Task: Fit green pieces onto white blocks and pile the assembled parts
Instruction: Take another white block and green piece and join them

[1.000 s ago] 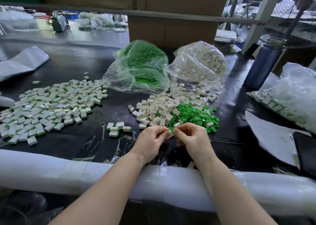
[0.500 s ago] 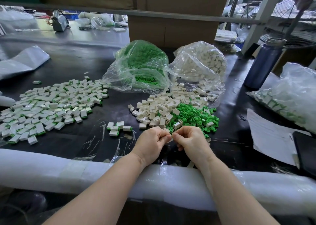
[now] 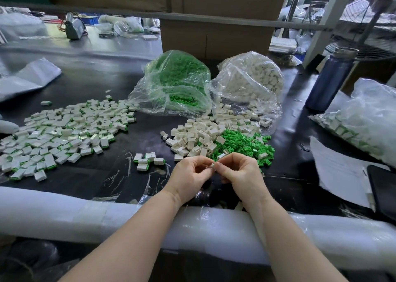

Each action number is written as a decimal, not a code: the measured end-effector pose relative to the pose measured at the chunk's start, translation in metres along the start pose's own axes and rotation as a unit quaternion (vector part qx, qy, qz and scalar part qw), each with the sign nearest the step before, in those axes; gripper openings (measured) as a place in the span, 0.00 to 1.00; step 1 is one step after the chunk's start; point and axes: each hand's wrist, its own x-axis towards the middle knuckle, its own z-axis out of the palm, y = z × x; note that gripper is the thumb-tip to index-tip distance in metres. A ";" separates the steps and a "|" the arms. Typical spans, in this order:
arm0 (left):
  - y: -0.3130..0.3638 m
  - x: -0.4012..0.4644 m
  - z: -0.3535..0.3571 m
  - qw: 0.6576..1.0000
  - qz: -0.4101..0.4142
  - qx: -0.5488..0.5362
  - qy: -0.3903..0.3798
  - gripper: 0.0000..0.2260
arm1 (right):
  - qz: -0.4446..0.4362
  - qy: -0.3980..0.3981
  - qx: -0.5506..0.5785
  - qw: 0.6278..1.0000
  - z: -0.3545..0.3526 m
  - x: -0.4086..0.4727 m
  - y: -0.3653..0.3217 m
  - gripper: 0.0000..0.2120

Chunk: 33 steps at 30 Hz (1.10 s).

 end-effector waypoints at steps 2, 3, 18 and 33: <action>0.001 0.000 -0.001 1.000 -0.002 0.002 -0.002 0.03 | -0.006 -0.006 0.002 1.000 0.000 0.000 -0.001 0.07; 0.001 0.000 -0.001 1.000 -0.001 0.007 -0.004 0.03 | -0.008 -0.008 0.002 1.000 0.000 0.000 -0.001 0.08; 0.008 -0.002 -0.003 0.999 0.022 -0.001 -0.031 0.05 | 0.016 -0.081 -0.017 0.996 0.003 0.000 0.001 0.08; 0.010 -0.005 -0.002 0.994 0.054 0.050 -0.077 0.06 | 0.029 -0.094 -0.008 0.995 -0.002 0.002 0.002 0.09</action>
